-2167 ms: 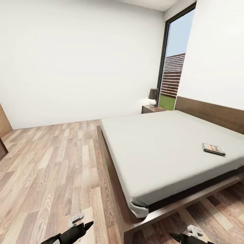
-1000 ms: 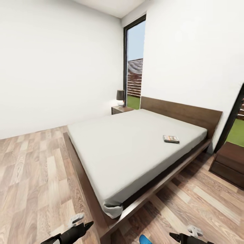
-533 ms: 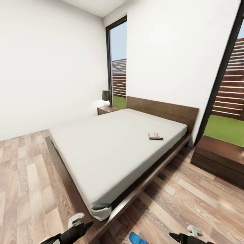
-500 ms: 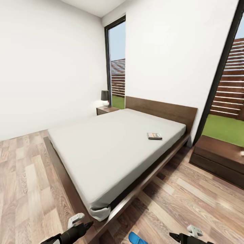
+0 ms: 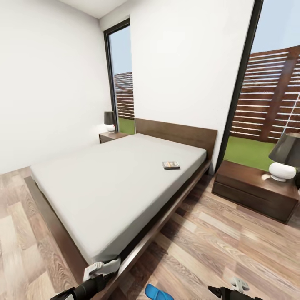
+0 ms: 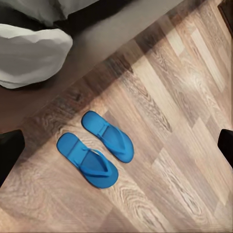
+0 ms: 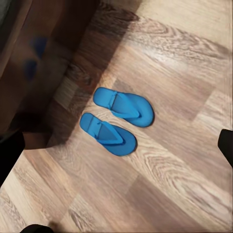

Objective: In the bedroom, move the book from the bed onto either nightstand, and place the two sandals side by side next to the bed.

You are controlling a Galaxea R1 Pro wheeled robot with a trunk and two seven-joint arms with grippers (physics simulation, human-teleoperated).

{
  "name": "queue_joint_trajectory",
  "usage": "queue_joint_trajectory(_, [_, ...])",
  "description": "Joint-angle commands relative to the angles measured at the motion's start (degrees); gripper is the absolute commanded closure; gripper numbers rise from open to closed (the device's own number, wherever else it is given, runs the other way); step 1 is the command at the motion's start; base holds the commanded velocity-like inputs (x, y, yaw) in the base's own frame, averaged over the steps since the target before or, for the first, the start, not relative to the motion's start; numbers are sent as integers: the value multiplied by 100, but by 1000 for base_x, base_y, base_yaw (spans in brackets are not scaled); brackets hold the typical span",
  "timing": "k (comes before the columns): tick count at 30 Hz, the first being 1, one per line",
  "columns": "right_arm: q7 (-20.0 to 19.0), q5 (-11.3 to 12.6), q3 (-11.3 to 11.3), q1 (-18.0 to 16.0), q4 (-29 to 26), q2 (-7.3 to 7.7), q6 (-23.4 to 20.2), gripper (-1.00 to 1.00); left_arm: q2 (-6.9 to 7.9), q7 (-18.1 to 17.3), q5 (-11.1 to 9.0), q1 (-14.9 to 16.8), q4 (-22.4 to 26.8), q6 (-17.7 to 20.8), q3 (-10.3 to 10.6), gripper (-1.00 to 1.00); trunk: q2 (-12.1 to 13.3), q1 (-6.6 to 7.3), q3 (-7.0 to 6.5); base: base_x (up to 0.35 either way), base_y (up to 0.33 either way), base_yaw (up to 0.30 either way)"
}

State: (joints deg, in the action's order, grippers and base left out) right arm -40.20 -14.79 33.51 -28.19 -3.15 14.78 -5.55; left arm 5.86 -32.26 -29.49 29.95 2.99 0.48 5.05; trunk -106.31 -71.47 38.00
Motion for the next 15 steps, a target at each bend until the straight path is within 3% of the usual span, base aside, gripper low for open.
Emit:
queue_joint_trajectory(1, [-23, -35, 50, -3, -10, -2, -52, -100, 3, -17, -56, 2, 0, 5, 48, -100, -3, 1, 6, 0, 0, -300])
queue_joint_trajectory(15, [-23, -33, 50, -3, -10, -2, -52, -100, 3, -17, -55, 2, 0, 5, 48, -100, -3, 1, 6, 0, 0, -300])
